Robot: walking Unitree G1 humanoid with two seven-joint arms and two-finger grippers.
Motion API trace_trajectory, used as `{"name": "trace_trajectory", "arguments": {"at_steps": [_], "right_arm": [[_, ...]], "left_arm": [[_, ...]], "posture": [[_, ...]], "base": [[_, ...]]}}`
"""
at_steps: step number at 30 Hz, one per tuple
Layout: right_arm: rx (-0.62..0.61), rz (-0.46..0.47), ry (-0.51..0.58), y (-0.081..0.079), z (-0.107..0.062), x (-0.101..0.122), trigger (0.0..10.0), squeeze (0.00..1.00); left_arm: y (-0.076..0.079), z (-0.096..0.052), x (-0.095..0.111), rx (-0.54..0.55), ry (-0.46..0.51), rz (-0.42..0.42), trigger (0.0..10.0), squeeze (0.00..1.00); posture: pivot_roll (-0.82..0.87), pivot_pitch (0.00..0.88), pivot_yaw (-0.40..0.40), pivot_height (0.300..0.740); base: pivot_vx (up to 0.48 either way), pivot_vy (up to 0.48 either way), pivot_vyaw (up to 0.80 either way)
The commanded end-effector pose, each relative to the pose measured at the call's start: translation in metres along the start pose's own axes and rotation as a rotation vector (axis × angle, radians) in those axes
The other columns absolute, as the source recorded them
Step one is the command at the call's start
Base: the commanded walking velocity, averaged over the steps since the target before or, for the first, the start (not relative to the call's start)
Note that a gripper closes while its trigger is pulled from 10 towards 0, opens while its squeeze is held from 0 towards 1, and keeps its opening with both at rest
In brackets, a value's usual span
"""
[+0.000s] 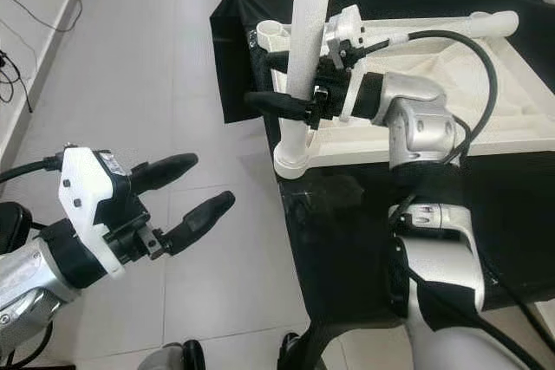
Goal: Building children table
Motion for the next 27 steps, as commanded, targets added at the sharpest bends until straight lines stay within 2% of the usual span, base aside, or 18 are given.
{"name": "trace_trajectory", "arguments": {"at_steps": [1,7,8,13,16,18,19,21,22,23,24,25,27], "right_arm": [[0.057,-0.009,-0.002,-0.002,0.003,0.002,0.0,0.00],[0.051,0.000,-0.032,0.004,-0.001,-0.006,0.0,0.00],[0.011,-0.007,-0.057,0.010,-0.007,-0.011,0.0,0.00],[-0.059,-0.023,-0.065,0.017,-0.016,-0.016,0.0,0.00],[-0.236,-0.008,-0.093,0.031,-0.031,-0.030,0.0,0.00],[-0.311,0.021,-0.110,0.028,-0.041,-0.046,0.0,0.00],[-0.356,0.070,-0.105,0.025,-0.043,-0.055,0.0,0.00],[-0.588,0.130,-0.155,0.022,-0.046,-0.092,0.0,0.00],[-0.588,0.130,-0.155,0.022,-0.046,-0.092,0.0,0.00],[-0.651,0.135,-0.168,0.022,-0.049,-0.101,0.0,0.00],[-0.902,0.149,-0.165,0.026,-0.061,-0.115,0.0,0.00],[-0.902,0.149,-0.165,0.026,-0.061,-0.115,0.0,0.00],[-1.143,0.174,-0.121,0.006,-0.061,-0.130,0.0,0.00]], "left_arm": [[0.003,-0.004,0.000,-0.016,-0.015,0.010,10.0,0.00],[0.002,-0.005,0.000,-0.017,-0.019,0.008,10.0,0.00],[0.002,-0.006,-0.001,-0.021,-0.021,0.007,10.0,0.00],[0.000,-0.006,-0.002,-0.021,-0.025,0.009,10.0,0.00],[-0.002,-0.007,-0.003,-0.018,-0.027,0.013,10.0,0.00],[-0.002,-0.007,-0.003,-0.017,-0.029,0.014,10.0,0.00],[-0.002,-0.007,-0.004,-0.017,-0.030,0.014,10.0,0.00],[-0.002,-0.007,-0.005,-0.020,-0.032,0.017,10.0,0.00],[-0.002,-0.007,-0.005,-0.020,-0.032,0.017,10.0,0.00],[-0.002,-0.007,-0.005,-0.021,-0.032,0.017,10.0,0.00],[-0.002,-0.006,-0.005,-0.023,-0.033,0.019,10.0,0.00],[-0.002,-0.006,-0.005,-0.023,-0.033,0.019,10.0,0.00],[-0.004,-0.005,-0.004,-0.027,-0.033,0.024,10.0,0.00]], "posture": [[0.15,0.269,-0.023,0.740],[0.14,0.270,-0.022,0.740],[0.14,0.266,-0.019,0.740],[0.14,0.260,-0.024,0.740],[0.13,0.255,-0.030,0.740],[0.13,0.249,-0.036,0.740],[0.13,0.242,-0.037,0.740],[0.14,0.241,-0.033,0.740],[0.14,0.241,-0.033,0.740],[0.14,0.241,-0.033,0.740],[0.13,0.239,-0.022,0.740],[0.13,0.239,-0.022,0.740],[0.14,0.237,-0.012,0.740]], "base": [[0.000,0.000,0.00],[0.000,0.000,0.00],[0.000,0.000,0.00],[0.000,0.000,0.00],[0.000,0.000,0.00],[0.000,0.000,0.00],[0.000,0.000,0.00],[0.000,0.000,0.00],[0.000,0.000,0.00],[0.000,0.000,0.00],[0.000,0.000,0.00],[0.000,0.000,0.00],[0.000,0.000,0.00]]}}
Point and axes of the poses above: a point about 5 cm out from each wrist's last joint towards the gripper, its own z axis pointing out of the wrist towards the gripper, its own x axis along the axis of the wrist's last joint, y = z × x, the point moved 6 cm from there along z, pointing out of the wrist towards the gripper, and after that the axes turned 9 degrees about z, right-handed, at the moved point
